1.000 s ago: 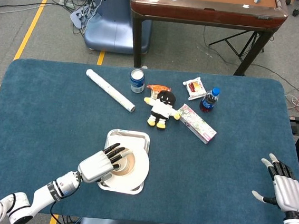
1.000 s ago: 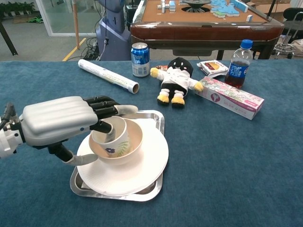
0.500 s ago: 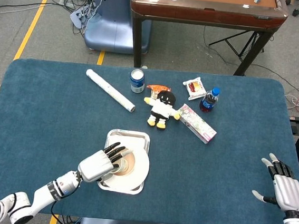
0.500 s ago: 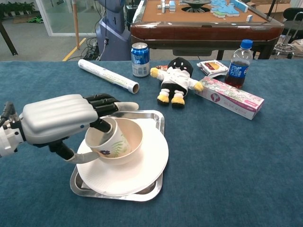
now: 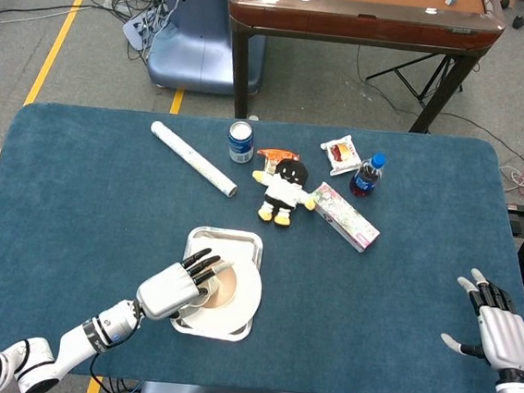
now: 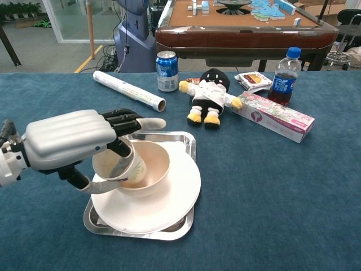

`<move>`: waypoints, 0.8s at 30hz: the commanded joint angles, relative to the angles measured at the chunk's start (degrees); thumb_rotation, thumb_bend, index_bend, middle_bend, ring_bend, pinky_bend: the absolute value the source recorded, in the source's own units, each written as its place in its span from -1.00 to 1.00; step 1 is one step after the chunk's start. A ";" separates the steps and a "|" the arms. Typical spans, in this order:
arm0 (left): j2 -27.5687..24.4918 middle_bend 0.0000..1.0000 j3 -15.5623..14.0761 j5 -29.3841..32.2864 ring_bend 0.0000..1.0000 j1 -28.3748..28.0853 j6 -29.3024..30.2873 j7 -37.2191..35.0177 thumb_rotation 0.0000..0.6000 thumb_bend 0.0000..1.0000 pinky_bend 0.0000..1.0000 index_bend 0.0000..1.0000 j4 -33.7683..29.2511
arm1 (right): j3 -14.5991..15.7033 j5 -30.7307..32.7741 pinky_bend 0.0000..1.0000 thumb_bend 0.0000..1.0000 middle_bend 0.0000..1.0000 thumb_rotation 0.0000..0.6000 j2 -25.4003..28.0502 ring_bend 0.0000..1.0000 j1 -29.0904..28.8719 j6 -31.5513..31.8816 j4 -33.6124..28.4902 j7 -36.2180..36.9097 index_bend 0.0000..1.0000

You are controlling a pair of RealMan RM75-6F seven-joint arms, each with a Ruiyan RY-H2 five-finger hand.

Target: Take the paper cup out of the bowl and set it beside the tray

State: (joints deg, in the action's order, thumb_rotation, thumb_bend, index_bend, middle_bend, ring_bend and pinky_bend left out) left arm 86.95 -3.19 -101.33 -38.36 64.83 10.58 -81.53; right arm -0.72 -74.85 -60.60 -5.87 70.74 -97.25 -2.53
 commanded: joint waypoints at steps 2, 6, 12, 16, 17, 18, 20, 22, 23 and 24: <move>-0.23 -1.00 0.13 0.12 -1.00 0.00 0.09 0.47 1.00 -0.36 -1.00 0.30 -0.15 | 0.01 0.06 -1.00 -0.55 -1.00 1.00 -0.04 -1.00 -0.09 -0.19 0.05 -0.05 -1.00; -0.95 -1.00 0.44 0.32 -1.00 -0.09 0.14 1.30 1.00 -0.36 -1.00 0.30 -0.81 | 0.00 0.20 -1.00 -0.55 -1.00 1.00 -0.05 -1.00 -0.15 -0.35 0.09 -0.09 -1.00; -4.10 -1.00 0.99 0.82 -1.00 -0.72 -1.00 4.03 1.00 -0.36 -1.00 0.30 -3.33 | -0.05 0.54 -1.00 -0.55 -1.00 1.00 -0.14 -1.00 -0.26 -0.63 0.36 -0.18 -1.00; -7.49 -1.00 1.70 1.59 -1.00 -0.97 -1.65 6.81 1.00 -0.36 -1.00 0.30 -6.66 | -0.18 1.08 -1.00 -0.55 -1.00 1.00 -0.38 -1.00 -0.60 -1.33 0.73 -0.28 -1.00; -8.34 -1.00 1.92 1.93 -1.00 -0.96 -1.78 7.40 1.00 -0.36 -1.00 0.30 -7.52 | -0.18 1.12 -1.00 -0.55 -1.00 1.00 -0.43 -1.00 -0.68 -1.49 0.76 -0.35 -1.00; -9.43 -1.00 2.22 2.32 -1.00 -0.94 -1.88 8.33 1.00 -0.36 -1.00 0.30 -8.61 | -0.19 1.18 -1.00 -0.55 -1.00 1.00 -0.51 -1.00 -0.78 -1.64 0.79 -0.43 -1.00; -10.81 -1.00 2.65 2.98 -1.00 -0.80 -1.82 9.10 1.00 -0.36 -1.00 0.30 -10.56 | -0.22 1.32 -1.00 -0.55 -1.00 1.00 -0.63 -1.00 -0.90 -1.82 0.83 -0.64 -1.00; -12.47 -1.00 2.82 3.25 -1.00 -0.70 -1.82 9.57 1.00 -0.36 -1.00 0.30 -12.55 | -0.24 1.45 -1.00 -0.55 -1.00 1.00 -0.73 -1.00 -0.95 -1.86 0.80 -0.81 -1.00; -13.14 -1.00 2.84 3.28 -1.00 -0.65 -1.83 9.98 1.00 -0.36 -1.00 0.30 -13.12 | -0.25 1.46 -1.00 -0.55 -1.00 1.00 -0.78 -1.00 -0.95 -1.81 0.77 -0.92 -1.00; -13.96 -1.00 2.88 3.42 -1.00 -0.57 -1.90 10.54 1.00 -0.36 -1.00 0.30 -13.79 | -0.22 1.39 -1.00 -0.55 -1.00 1.00 -0.83 -1.00 -0.95 -1.72 0.70 -1.11 -1.00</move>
State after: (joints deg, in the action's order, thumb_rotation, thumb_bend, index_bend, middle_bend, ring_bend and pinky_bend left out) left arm 74.34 -0.63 -98.40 -39.07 63.08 20.06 -93.98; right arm -0.96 -73.42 -61.40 -6.81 68.96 -96.50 -3.56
